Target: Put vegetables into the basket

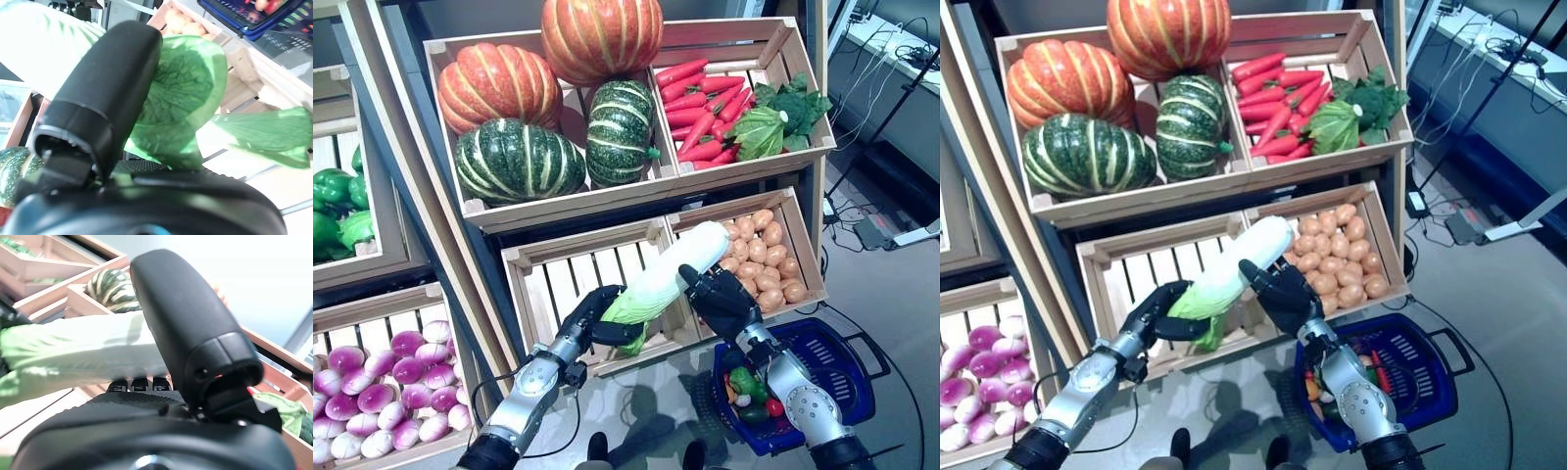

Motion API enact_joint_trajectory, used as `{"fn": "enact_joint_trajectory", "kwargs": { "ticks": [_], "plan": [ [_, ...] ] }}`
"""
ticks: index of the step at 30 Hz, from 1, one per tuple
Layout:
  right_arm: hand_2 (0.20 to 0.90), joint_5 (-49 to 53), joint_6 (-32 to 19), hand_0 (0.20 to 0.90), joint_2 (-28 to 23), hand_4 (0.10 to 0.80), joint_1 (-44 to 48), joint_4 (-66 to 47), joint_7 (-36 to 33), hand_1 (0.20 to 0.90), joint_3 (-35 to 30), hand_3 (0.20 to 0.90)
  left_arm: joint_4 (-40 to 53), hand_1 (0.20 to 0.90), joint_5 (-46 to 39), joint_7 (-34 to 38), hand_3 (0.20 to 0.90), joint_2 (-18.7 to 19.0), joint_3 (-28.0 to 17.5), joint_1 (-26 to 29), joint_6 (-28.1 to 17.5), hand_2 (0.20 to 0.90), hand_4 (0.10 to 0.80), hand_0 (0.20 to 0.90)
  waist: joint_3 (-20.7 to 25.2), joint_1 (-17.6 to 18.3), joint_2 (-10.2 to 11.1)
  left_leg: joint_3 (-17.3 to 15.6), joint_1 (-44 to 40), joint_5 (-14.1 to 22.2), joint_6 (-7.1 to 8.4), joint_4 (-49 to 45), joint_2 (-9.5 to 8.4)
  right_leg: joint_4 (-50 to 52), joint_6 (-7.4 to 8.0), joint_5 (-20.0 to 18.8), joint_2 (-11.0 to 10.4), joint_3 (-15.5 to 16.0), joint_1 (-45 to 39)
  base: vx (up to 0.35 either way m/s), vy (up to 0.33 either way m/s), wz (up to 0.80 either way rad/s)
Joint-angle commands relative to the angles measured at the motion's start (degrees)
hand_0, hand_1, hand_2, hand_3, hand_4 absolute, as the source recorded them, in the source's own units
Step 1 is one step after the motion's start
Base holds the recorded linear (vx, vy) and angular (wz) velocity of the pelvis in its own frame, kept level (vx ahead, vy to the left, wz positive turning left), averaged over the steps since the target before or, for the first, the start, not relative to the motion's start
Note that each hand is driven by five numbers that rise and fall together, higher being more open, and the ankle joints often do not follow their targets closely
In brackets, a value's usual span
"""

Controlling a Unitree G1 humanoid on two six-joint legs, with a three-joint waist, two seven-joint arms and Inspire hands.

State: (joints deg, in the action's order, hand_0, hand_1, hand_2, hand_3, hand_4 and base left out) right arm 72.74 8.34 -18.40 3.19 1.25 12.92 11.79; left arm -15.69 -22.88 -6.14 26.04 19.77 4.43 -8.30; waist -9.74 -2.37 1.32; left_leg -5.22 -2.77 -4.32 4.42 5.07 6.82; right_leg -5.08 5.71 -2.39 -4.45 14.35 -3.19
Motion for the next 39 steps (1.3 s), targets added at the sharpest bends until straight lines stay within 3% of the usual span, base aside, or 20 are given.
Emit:
{"fn": "enact_joint_trajectory", "kwargs": {
  "ticks": [1,9,10,11,12,16,25,36,37,38,39],
  "plan": [
    [0.9,7.06,-6.58,0.9,4.71,0.8,7.51,-8.58,3.32,0.9,-0.73,0.9,1.03,0.3,0.93,-4.48,0.3,-0.79,1.54,4.33,-3.18,0.3,0.4,0.3,3.88,0.08,1.21,0.53,-0.36,4.49,-0.39,-0.07,-1.68,0.08,1.7,-0.22,-2.66,1.78,-1.77,0.0,0.0,0.0],
    [0.9,7.55,-5.32,0.9,4.91,0.8,7.71,-8.02,4.48,0.9,0.39,0.9,0.97,0.3,2.45,-8.82,0.3,-0.08,2.9,4.79,-1.25,0.3,0.4,0.3,4.03,0.29,0.98,0.4,-0.12,4.45,-0.31,-0.07,-1.39,0.08,1.92,-0.26,-2.78,1.47,-1.29,0.0,0.0,0.0],
    [0.855,7.68,-5.07,0.855,4.77,0.77,7.74,-7.83,4.6,0.855,0.53,0.855,0.81,0.3,2.78,-9.51,0.3,-0.08,3.12,4.86,-1.01,0.3,0.4,0.3,4.0,0.3,0.95,0.37,-0.09,4.42,-0.28,-0.07,-1.35,0.08,1.93,-0.25,-2.79,1.46,-1.29,0.0,0.0,0.0],
    [0.712,7.53,-4.46,0.712,4.66,0.675,7.67,-7.74,4.63,0.712,0.63,0.712,0.85,0.3,3.51,-10.7,0.3,0.06,3.39,4.88,-0.65,0.3,0.4,0.3,3.99,0.35,0.9,0.35,-0.1,4.41,-0.27,-0.07,-1.32,0.08,1.96,-0.25,-2.79,1.36,-1.26,0.0,0.0,0.0],
    [0.613,7.28,-3.76,0.613,4.5,0.609,7.7,-7.56,4.67,0.613,0.7,0.613,0.96,0.3,4.29,-11.48,0.3,0.31,3.67,5.0,-0.35,0.3,0.4,0.3,4.01,0.41,0.85,0.33,-0.12,4.37,-0.27,-0.07,-1.29,0.08,1.99,-0.28,-2.78,1.27,-1.24,0.0,0.0,0.0],
    [0.3,6.51,-1.47,0.3,3.53,0.4,7.86,-6.11,4.67,0.3,1.55,0.3,1.05,0.3,6.3,-13.43,0.3,1.71,4.82,5.67,0.47,0.3,0.4,0.3,3.99,0.64,0.64,0.18,-0.1,4.32,-0.19,-0.07,-1.16,0.08,2.17,-0.3,-2.83,1.02,-1.1,0.004,0.001,-0.06],
    [0.3,5.87,0.6,0.3,2.29,0.4,6.41,-4.06,5.15,0.3,1.98,0.3,2.63,0.3,12.62,-13.98,0.3,3.95,5.98,6.31,0.35,0.3,0.4,0.3,3.77,1.14,0.37,0.08,-0.03,4.16,-0.28,-0.07,-1.07,0.08,2.41,-0.49,-2.77,0.09,-0.76,0.0,0.004,-0.03],
    [0.3,7.03,-0.48,0.3,1.69,0.4,5.06,-2.83,5.57,0.3,2.01,0.3,2.84,0.3,11.68,-12.08,0.3,4.8,5.33,6.09,1.23,0.3,0.4,0.3,3.65,1.36,0.39,-0.14,0.16,3.98,-0.21,-0.07,-0.72,0.08,2.63,-0.66,-2.84,-0.2,-0.4,0.0,0.0,0.0],
    [0.3,7.18,-0.85,0.3,1.85,0.4,4.94,-2.93,5.62,0.3,1.98,0.3,2.66,0.839,11.22,-11.79,0.839,4.63,5.12,5.93,1.09,0.839,0.759,0.839,3.62,1.35,0.41,-0.17,0.13,3.99,-0.23,-0.07,-0.69,0.08,2.63,-0.68,-2.84,-0.18,-0.41,0.0,0.0,0.0],
    [0.3,7.22,-1.26,0.3,2.03,0.4,4.8,-2.91,5.78,0.3,1.91,0.3,2.77,0.9,11.08,-11.52,0.9,4.58,4.7,5.68,1.2,0.9,0.8,0.9,3.58,1.35,0.41,-0.16,0.12,4.0,-0.24,-0.07,-0.67,0.08,2.6,-0.68,-2.82,-0.18,-0.41,0.0,0.0,0.0],
    [0.3,7.76,-1.67,0.3,1.79,0.4,4.84,-3.13,5.62,0.3,1.78,0.3,2.55,0.9,10.79,-11.28,0.9,4.46,4.29,5.55,1.04,0.9,0.8,0.9,3.5,1.33,0.44,-0.07,0.11,4.01,-0.24,-0.07,-0.69,0.08,2.57,-0.67,-2.77,-0.18,-0.42,0.0,0.0,0.0]
  ]
}}
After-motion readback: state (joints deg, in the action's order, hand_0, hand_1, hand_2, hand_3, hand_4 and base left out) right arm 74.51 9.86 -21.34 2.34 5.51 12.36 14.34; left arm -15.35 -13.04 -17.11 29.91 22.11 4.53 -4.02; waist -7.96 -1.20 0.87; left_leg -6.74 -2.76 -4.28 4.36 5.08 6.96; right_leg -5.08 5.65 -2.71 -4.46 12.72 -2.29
